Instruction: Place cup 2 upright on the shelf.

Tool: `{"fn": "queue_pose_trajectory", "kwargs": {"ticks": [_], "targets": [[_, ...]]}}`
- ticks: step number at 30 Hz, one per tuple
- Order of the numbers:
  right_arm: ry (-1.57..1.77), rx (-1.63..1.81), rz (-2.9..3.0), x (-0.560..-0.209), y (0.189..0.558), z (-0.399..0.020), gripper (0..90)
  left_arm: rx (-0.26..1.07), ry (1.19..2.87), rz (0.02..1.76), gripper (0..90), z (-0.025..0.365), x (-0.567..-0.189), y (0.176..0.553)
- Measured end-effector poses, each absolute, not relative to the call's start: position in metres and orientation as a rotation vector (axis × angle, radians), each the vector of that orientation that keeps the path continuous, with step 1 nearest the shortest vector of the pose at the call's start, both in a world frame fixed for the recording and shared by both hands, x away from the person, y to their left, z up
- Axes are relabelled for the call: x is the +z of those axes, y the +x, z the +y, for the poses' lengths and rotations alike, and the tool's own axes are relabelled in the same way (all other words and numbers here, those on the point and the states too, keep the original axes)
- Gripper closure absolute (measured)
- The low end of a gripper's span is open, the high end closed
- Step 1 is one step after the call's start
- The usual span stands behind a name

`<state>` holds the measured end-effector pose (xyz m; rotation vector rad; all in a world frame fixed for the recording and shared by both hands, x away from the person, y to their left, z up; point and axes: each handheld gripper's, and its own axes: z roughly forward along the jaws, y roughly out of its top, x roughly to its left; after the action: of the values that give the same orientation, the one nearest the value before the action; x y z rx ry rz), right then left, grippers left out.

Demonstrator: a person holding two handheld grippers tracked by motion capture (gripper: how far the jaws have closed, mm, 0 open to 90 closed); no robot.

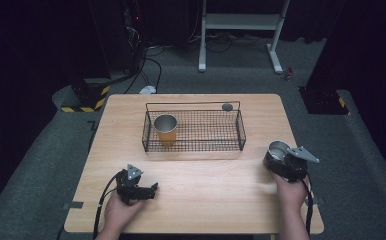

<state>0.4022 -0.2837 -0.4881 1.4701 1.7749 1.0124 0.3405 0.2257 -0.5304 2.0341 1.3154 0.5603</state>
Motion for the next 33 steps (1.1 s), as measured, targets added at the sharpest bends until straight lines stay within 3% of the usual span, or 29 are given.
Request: {"fn": "queue_pose_trajectory", "kwargs": {"ticks": [33], "targets": [[1.377,1.115,1.839,-0.474,0.392,-0.249,18.3,0.561,2.03,1.317,1.4,0.225,-0.53,0.34]]}}
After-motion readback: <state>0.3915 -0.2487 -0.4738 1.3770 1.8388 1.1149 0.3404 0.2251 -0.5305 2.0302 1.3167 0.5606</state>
